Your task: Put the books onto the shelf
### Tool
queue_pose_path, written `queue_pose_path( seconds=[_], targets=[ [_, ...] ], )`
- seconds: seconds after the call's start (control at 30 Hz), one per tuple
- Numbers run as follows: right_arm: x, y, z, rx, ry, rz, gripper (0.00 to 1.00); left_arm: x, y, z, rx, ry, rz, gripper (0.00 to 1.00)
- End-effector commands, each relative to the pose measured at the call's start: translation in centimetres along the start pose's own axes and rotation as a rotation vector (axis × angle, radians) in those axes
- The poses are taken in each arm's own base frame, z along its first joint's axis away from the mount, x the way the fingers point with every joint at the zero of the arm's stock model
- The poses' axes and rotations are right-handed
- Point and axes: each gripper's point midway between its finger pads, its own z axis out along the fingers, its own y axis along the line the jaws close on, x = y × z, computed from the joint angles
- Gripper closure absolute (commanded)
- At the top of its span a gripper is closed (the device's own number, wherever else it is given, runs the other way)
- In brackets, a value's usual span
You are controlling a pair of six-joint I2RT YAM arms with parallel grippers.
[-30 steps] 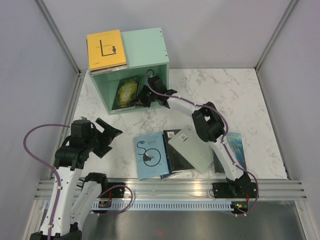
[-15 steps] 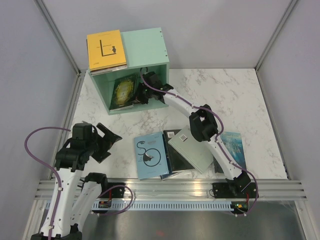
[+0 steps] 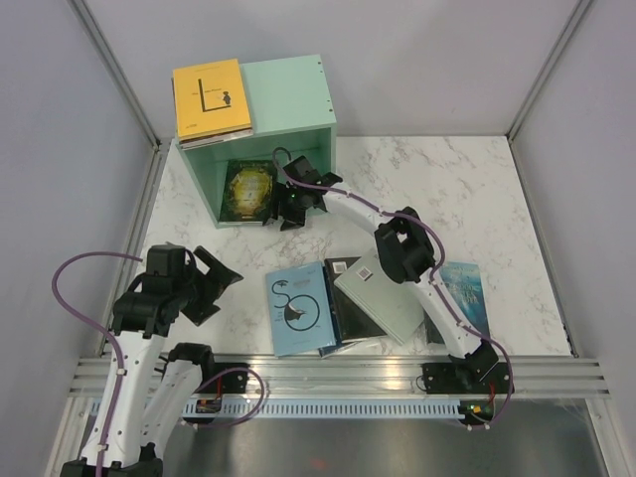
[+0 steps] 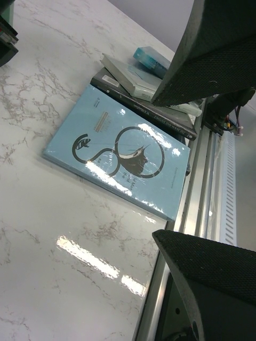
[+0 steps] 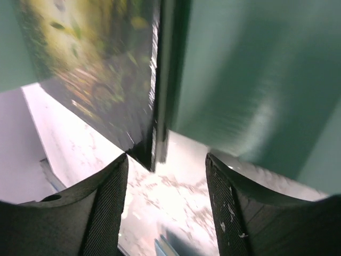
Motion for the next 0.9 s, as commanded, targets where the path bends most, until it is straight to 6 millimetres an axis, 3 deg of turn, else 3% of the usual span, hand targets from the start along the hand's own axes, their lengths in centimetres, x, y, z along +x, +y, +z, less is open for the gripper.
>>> queue_pose_path(
  seconds=[0.0,0.07,0.17,0.23,0.43,0.53,0.63,0.73,0.8,0.83,0.87],
  targets=[
    [1.3,-5.7,-1.2,0.233,0.011,-0.021,0.37,-0.1,0.6,0.2,-0.016,-0.009,0.033,0.02],
    [0.8,-6.0,-1.6,0.247,-0.012,-0.012,0.37,-0.1,0.6,0.2,-0.013,-0.010,0.033,0.02],
    [0.3,-4.2,-2.3,0.177,-0.034,0.007,0.45,0.0,0.7,0.2,-0.007,-0.014,0.042,0.02],
    [-0.6,-1.4,-3.6,0.081,-0.075,0.004,0.48,0.0,0.8,0.1,-0.005,-0.017,0.048,0.02],
    [-1.7,1.4,-5.5,-0.042,-0.152,0.058,0.58,-0.2,0.8,-0.2,-0.004,-0.028,0.069,0.02],
    [-3.3,2.8,-5.8,-0.085,-0.216,0.077,0.84,-0.2,0.8,-0.2,-0.007,-0.024,0.078,0.01],
    [-4.1,4.1,-6.1,-0.133,-0.238,0.096,0.95,-0.2,0.7,-0.3,-0.005,-0.023,0.092,0.00],
    [-3.6,5.2,-6.8,-0.176,-0.209,0.089,0.90,0.2,0.8,0.4,0.000,0.005,0.131,0.00],
    [-2.8,5.5,-8.2,-0.178,-0.202,0.076,0.76,1.0,0.7,1.2,0.022,0.055,0.143,0.00],
    [-1.5,4.1,-8.1,-0.149,-0.176,0.074,0.68,1.4,0.8,2.2,0.036,0.076,0.144,0.00],
    [-1.4,5.0,-10.2,-0.166,-0.193,0.058,0.63,2.1,0.5,2.7,0.070,0.115,0.143,0.00]
  ],
)
